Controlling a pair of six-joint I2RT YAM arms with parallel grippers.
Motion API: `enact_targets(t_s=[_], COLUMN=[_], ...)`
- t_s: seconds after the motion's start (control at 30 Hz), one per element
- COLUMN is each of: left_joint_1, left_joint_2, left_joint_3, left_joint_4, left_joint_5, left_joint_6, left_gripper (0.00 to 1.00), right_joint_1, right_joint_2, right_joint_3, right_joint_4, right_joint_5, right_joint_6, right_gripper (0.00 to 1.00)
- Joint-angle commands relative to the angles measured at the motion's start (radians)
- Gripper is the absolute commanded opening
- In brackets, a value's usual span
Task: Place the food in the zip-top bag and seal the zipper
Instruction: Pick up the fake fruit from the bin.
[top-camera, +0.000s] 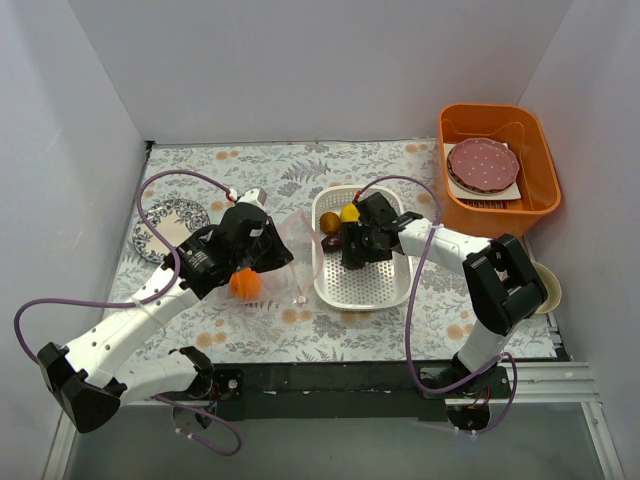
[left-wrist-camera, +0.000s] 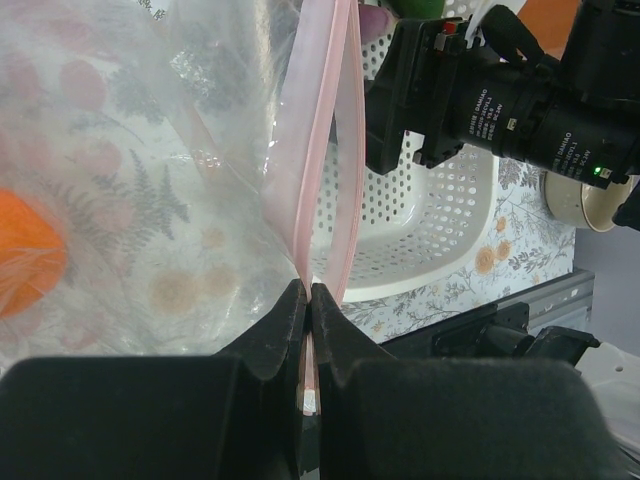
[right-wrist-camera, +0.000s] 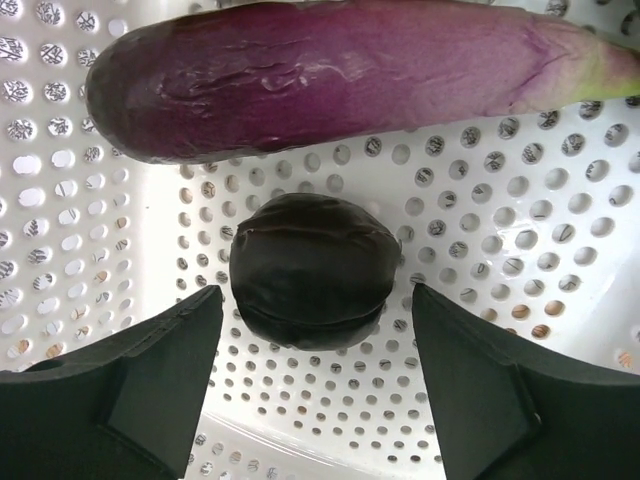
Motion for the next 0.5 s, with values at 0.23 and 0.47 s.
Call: enact_targets(t_s=[0.23,0.47], left_joint_1=[-0.002,0.0], left_joint_2=[-0.019,-0.027], left_joint_3=[0.017,0.005], left_joint_4=[0.01,0.018], left_joint_5=[-0.002,-0.008], left_joint_6=[-0.002,-0.011], left_gripper=[0.0,0.0], right_joint_1=[0.0,0.0], right_joint_2=[0.008,0.03], right_joint_3=[0.07,0.088], right_joint_4=[0.004,-0.039], right_joint_5=[0.021,0.038], right_joint_6=[-0.032,-0.041], right_gripper=[0.71,0.66])
